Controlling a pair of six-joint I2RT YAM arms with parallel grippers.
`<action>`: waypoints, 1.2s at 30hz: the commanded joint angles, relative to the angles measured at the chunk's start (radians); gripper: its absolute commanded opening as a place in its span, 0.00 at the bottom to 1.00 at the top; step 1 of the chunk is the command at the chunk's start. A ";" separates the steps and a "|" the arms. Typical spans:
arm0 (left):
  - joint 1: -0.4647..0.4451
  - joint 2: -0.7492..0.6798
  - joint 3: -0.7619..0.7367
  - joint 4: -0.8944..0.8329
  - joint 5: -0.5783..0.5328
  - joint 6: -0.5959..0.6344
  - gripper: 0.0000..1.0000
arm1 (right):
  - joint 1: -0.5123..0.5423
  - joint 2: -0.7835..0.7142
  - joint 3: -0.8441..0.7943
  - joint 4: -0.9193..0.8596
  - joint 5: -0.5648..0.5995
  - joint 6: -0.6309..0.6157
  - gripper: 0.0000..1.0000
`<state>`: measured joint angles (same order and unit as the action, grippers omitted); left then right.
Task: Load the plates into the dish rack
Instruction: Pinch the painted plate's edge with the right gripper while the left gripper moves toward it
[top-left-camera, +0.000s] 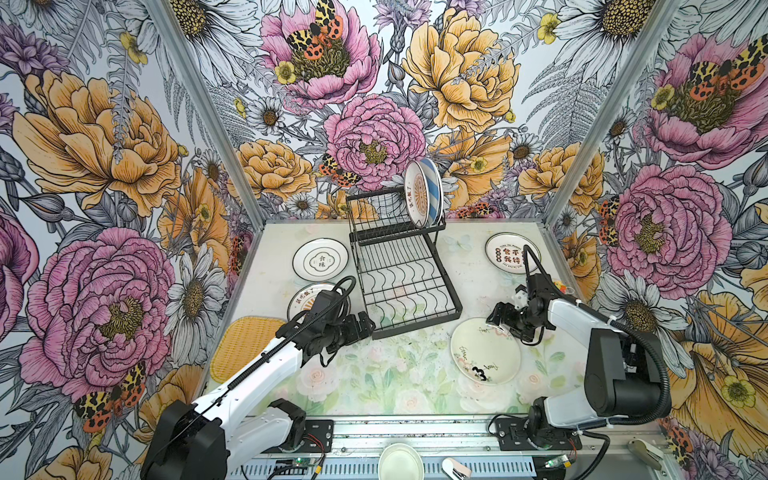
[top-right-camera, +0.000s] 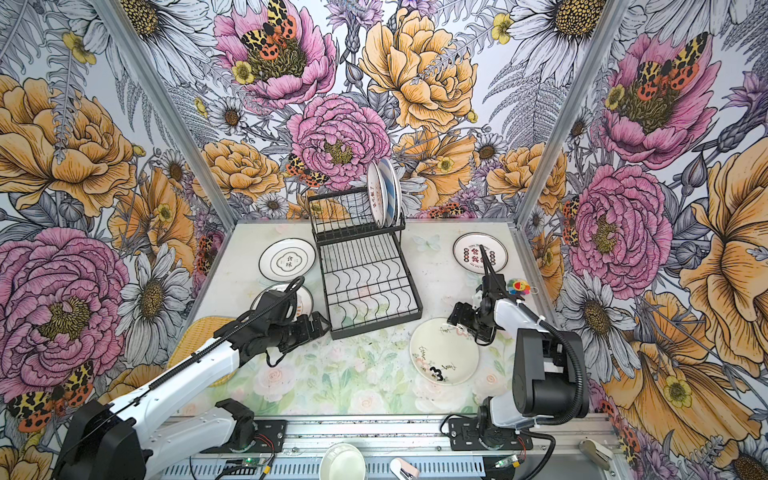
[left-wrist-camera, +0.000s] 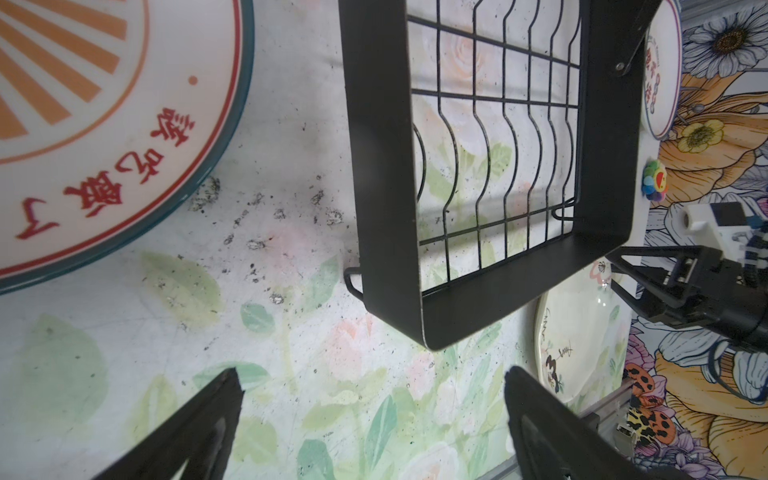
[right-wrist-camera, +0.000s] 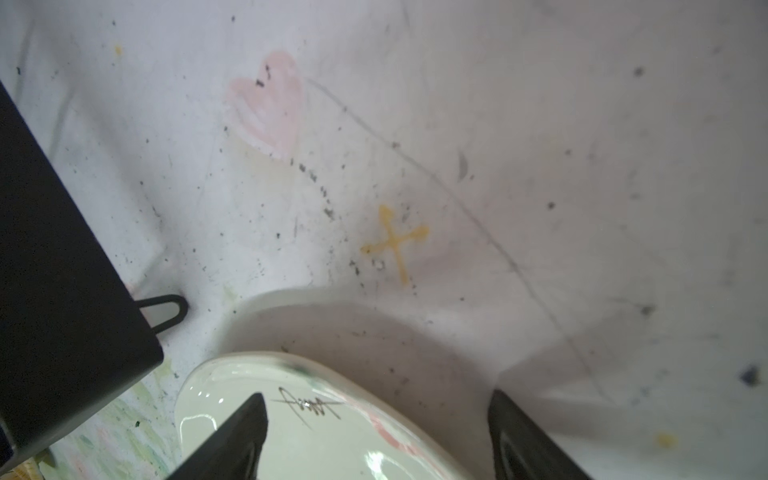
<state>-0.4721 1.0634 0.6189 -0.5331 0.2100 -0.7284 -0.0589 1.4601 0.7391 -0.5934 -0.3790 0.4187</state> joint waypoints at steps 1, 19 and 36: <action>-0.012 0.004 0.021 0.025 0.007 0.017 0.99 | 0.075 -0.029 -0.044 0.035 -0.042 0.105 0.84; -0.064 0.058 0.041 0.049 0.018 0.028 0.99 | 0.245 -0.225 -0.149 0.029 0.060 0.278 0.85; -0.101 0.093 0.034 0.071 0.070 0.044 0.99 | 0.365 -0.419 -0.277 -0.073 -0.013 0.340 0.85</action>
<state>-0.5625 1.1412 0.6491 -0.4911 0.2447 -0.7132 0.2810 1.0107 0.4427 -0.6922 -0.3782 0.7692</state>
